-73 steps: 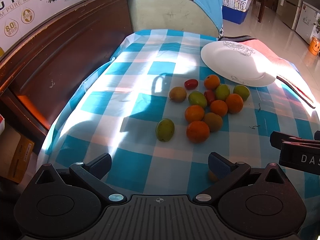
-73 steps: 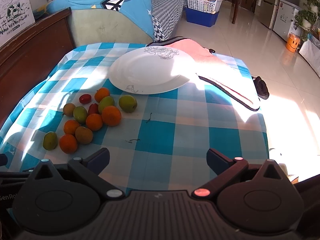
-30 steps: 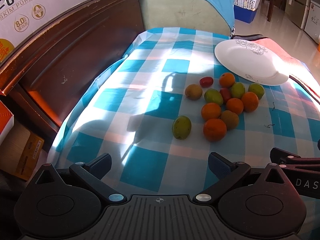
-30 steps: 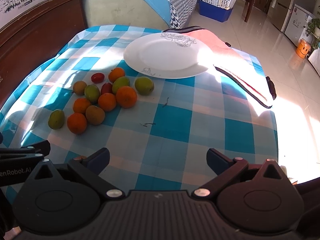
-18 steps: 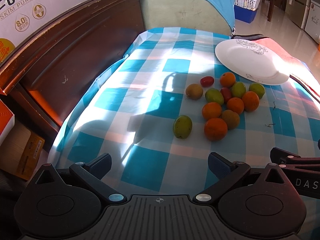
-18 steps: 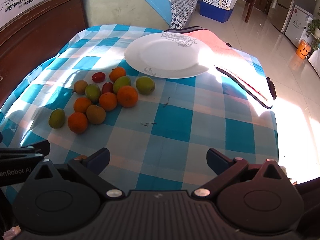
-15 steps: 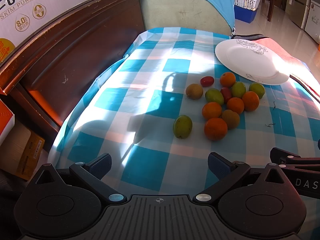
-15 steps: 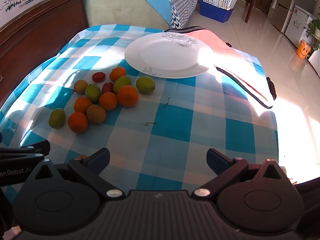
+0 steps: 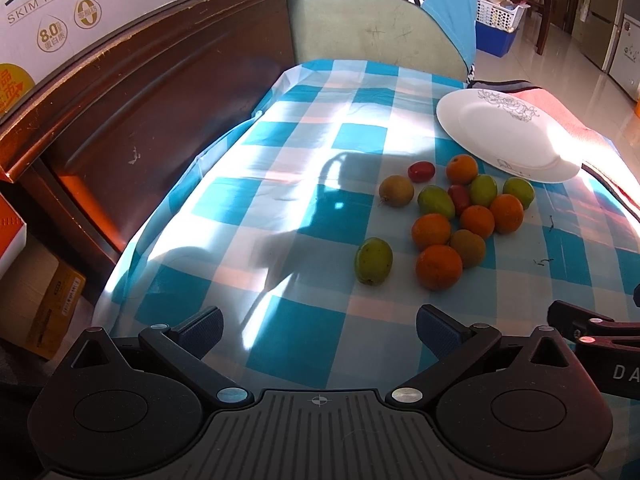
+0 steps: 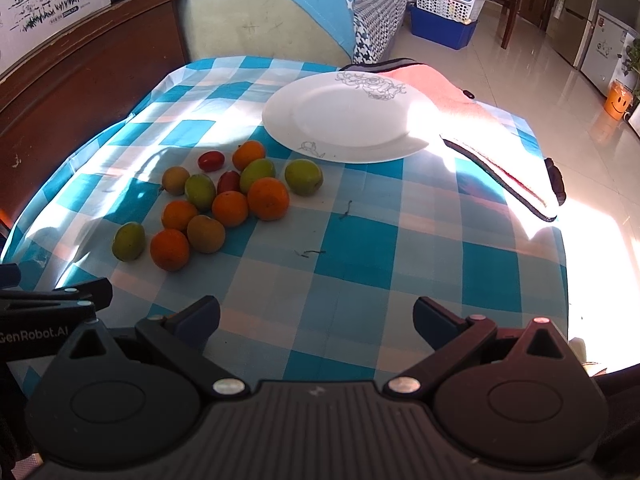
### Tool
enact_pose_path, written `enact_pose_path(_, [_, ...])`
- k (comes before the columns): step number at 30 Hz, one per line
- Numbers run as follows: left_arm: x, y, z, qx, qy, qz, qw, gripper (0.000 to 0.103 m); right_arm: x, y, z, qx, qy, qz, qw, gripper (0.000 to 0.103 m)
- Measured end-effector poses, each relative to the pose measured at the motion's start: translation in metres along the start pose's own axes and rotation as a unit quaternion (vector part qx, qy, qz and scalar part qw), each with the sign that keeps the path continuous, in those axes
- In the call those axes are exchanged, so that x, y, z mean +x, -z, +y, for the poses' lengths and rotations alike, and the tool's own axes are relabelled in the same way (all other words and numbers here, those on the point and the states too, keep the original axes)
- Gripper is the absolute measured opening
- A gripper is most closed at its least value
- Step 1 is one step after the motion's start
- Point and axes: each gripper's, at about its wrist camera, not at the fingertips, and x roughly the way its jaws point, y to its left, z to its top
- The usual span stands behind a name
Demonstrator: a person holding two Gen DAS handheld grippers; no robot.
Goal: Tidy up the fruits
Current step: 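Grasp a brown round fruit with the right gripper while the left gripper grasps a green mango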
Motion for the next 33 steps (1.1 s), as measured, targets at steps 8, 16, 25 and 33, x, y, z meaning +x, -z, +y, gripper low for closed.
enact_pose_path(8, [0.008,-0.003,0.029,-0.053,-0.004,-0.005,0.9986,0.103,-0.006,0.003,-0.011,0.029,-0.07,-0.019,0.997,0.099])
enact_pose_path(16, [0.014,-0.003,0.031,-0.061,0.005,-0.02,0.9979,0.101,-0.002,0.015,0.013,-0.026,-0.124,-0.017,0.992,0.086])
enact_pose_path(25, [0.022,-0.004,0.025,-0.059,0.015,-0.048,0.9969,0.098,0.01,0.024,0.027,-0.048,-0.155,-0.007,0.987,0.072])
enact_pose_path(33, [0.027,-0.004,0.016,-0.041,0.021,-0.062,0.997,0.091,0.019,0.028,0.033,-0.061,-0.16,0.0,0.985,0.06])
